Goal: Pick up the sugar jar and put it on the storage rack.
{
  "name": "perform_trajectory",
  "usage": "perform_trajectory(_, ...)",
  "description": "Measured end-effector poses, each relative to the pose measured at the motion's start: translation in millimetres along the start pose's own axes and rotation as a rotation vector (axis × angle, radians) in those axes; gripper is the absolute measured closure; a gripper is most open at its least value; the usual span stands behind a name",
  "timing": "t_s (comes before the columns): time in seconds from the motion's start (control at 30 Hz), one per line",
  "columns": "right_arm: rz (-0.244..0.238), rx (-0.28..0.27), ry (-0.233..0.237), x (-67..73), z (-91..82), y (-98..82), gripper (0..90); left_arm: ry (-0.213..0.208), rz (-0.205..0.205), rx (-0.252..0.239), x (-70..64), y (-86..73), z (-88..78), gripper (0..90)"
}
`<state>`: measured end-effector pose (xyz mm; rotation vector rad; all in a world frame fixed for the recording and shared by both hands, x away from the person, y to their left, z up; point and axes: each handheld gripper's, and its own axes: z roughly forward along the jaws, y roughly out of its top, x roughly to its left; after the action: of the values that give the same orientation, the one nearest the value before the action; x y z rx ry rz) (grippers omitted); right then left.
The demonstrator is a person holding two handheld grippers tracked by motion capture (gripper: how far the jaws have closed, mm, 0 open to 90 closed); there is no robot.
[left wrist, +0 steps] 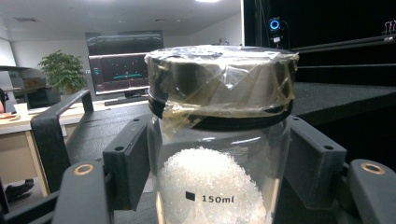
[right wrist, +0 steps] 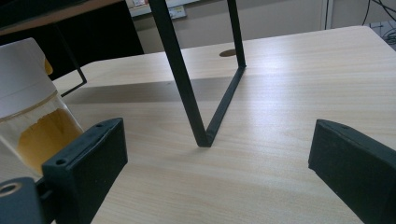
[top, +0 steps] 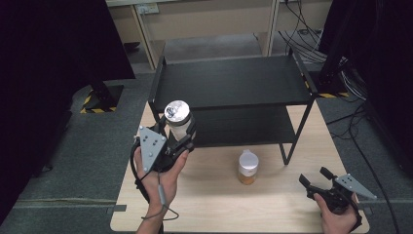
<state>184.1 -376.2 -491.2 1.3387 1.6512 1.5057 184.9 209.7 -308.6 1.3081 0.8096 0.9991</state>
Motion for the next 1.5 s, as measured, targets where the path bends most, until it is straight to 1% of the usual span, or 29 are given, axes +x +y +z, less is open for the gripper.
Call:
perform_trajectory(0.07,0.000,0.000,0.000,-0.2,0.0,-0.1,4.6,0.001,-0.006,-0.003,0.4,1.8,0.2,31.0)
perform_trajectory(0.23,0.001,0.001,0.000,-0.2,0.1,0.1,4.6,0.003,0.000,-0.009,0.0,9.2,0.5,31.0)
perform_trajectory(0.4,0.002,0.000,0.001,-0.4,0.0,0.1,4.6,0.002,-0.005,-0.020,1.2,16.7,2.7,31.0)
perform_trajectory(0.7,0.007,0.000,0.001,-0.9,0.0,0.1,4.6,0.012,0.002,-0.034,2.0,29.7,7.3,31.0)
perform_trajectory(0.87,0.008,-0.001,0.001,-0.9,0.0,0.0,4.6,0.018,-0.007,-0.033,4.2,34.6,11.5,31.0)
perform_trajectory(1.1,0.009,0.001,0.002,-1.1,0.1,0.2,4.6,0.040,-0.008,-0.032,6.5,39.7,18.2,31.0)
perform_trajectory(1.27,0.009,0.002,0.002,-1.3,0.1,0.4,4.6,0.057,-0.002,-0.037,6.3,43.8,23.2,31.0)
perform_trajectory(1.33,0.009,0.002,0.002,-1.2,0.1,0.3,4.6,0.066,0.009,-0.034,6.0,45.9,26.1,31.0)
perform_trajectory(1.5,0.010,0.002,0.003,-1.5,0.1,0.4,4.6,0.084,0.013,-0.023,7.7,50.3,36.0,31.0)
